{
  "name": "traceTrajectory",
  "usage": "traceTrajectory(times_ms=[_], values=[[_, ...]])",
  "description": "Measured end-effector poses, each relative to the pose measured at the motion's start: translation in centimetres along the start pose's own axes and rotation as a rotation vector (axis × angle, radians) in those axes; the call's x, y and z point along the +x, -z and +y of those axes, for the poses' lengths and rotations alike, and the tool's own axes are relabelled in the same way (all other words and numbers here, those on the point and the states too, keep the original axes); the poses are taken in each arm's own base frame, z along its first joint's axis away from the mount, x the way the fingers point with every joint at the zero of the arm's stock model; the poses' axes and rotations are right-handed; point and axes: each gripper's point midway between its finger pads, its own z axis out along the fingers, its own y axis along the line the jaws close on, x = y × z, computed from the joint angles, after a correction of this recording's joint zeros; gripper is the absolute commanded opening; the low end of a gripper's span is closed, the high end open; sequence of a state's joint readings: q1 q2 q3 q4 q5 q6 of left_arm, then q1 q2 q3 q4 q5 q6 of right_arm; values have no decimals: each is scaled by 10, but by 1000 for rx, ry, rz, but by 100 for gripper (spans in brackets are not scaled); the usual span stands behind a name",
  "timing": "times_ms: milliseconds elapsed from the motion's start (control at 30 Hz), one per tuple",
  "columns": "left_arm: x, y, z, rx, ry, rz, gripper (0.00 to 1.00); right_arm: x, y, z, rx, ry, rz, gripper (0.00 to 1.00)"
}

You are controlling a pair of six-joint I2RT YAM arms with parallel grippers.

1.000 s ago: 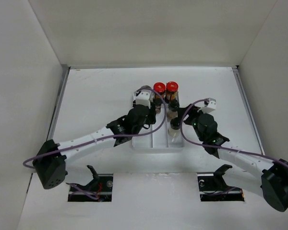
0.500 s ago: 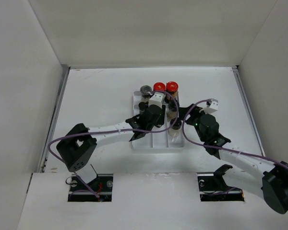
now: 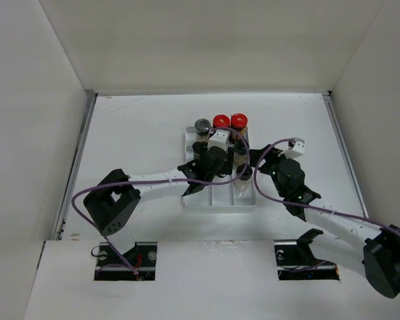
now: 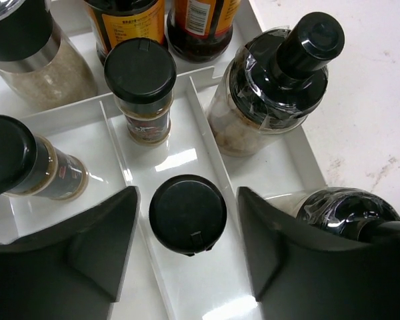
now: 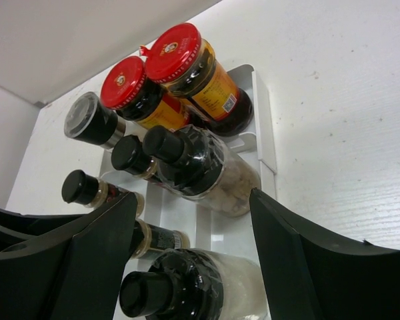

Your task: Organize the condiment bottles

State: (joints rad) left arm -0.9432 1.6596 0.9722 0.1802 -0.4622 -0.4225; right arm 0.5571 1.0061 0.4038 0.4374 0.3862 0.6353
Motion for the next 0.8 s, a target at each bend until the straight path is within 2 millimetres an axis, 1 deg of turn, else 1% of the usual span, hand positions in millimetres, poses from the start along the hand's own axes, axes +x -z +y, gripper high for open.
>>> traceTrajectory(times_ms=[67, 167, 233, 300, 367, 467, 500, 567, 633, 667, 700, 733, 767, 800], values=[[-1, 0, 0, 1, 2, -3, 76, 2, 0, -3, 7, 0, 3, 76], [-4, 1, -1, 0, 6, -13, 88, 4, 1, -5, 13, 0, 7, 76], [-10, 3, -1, 3, 12, -27, 100, 3, 1, -5, 12, -3, 3, 76], [-20, 8, -1, 7, 24, -51, 100, 0, 2, -5, 11, -10, -6, 76], [-36, 15, 1, 11, 45, -90, 100, -2, 3, -5, 9, -13, -14, 76], [-65, 33, 16, 8, 99, -174, 100, -5, 5, -8, 18, -20, -28, 75], [-75, 40, 23, 3, 119, -204, 100, -6, 6, -10, 23, -23, -34, 74], [-96, 59, 45, -13, 174, -283, 100, -9, 7, -14, 32, -31, -47, 71], [-111, 79, 75, -48, 239, -362, 100, -13, 8, -17, 41, -40, -61, 62], [-115, 88, 91, -72, 272, -394, 100, -15, 9, -19, 46, -47, -69, 53], [-117, 96, 111, -108, 310, -424, 100, -16, 8, -22, 53, -54, -73, 41], [-116, 102, 130, -149, 344, -443, 100, -17, 8, -24, 60, -57, -76, 31], [-112, 106, 149, -188, 378, -453, 100, -17, 7, -27, 68, -64, -78, 23], [-104, 109, 167, -230, 407, -452, 100, -18, 6, -29, 76, -69, -79, 19]])
